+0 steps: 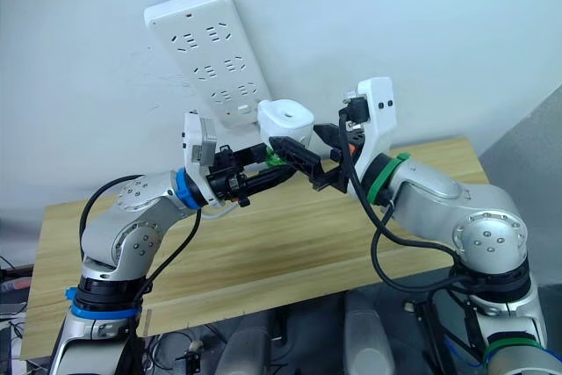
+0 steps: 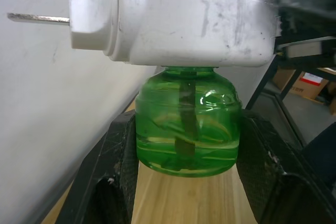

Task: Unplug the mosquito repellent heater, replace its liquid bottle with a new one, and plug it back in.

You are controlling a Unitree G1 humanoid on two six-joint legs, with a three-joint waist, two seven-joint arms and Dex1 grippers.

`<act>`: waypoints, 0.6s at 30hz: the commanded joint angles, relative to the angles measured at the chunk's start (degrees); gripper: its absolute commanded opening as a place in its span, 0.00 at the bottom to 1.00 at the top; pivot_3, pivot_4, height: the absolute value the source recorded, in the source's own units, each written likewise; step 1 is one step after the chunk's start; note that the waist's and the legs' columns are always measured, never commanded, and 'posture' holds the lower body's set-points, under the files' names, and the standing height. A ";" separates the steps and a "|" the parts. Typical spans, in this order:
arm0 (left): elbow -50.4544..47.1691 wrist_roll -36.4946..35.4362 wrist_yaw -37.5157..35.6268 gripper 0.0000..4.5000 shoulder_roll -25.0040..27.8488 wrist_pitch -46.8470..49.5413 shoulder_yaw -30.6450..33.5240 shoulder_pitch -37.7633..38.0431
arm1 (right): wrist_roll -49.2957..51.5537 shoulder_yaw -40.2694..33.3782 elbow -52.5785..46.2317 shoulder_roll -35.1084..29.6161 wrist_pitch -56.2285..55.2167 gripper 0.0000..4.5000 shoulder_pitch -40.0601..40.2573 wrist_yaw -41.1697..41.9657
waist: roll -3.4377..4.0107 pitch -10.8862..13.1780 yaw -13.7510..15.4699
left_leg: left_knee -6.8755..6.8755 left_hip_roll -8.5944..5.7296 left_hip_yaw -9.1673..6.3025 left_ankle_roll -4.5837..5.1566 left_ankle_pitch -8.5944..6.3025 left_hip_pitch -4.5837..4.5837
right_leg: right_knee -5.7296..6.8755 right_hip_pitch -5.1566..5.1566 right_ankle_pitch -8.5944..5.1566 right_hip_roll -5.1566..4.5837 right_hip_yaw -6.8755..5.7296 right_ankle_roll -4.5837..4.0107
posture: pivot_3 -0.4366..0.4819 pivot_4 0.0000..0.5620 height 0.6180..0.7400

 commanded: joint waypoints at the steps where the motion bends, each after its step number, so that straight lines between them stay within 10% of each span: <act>1: -3.45 -1.85 -0.43 0.49 -0.19 0.46 -0.50 -0.09 | -0.76 -0.40 -0.56 0.59 -0.28 0.99 -0.83 1.63 | 0.00 0.00 0.00 | 0.00 0.00 0.00 0.00 0.00 0.00 | 0.00 0.00 0.00 0.00 0.00 0.00 | 0.15 0.58 0.95; 14: -4.00 -2.20 -0.43 0.49 -0.13 0.84 -1.11 0.16 | -1.27 -0.25 0.67 2.43 1.08 0.99 -1.76 2.56 | 0.00 0.00 0.02 | 0.00 0.00 0.00 0.00 0.00 0.01 | 0.00 0.00 0.00 0.00 0.01 0.00 | 0.16 0.58 0.95; 18: -3.94 -2.30 -0.51 0.49 -0.10 0.83 -1.00 0.15 | -1.11 -0.40 0.54 2.62 1.47 0.79 -1.78 2.46 | 0.00 0.00 0.02 | 0.00 0.00 0.00 0.00 0.00 0.00 | 0.00 0.00 0.00 0.00 0.01 0.00 | 0.16 0.58 0.95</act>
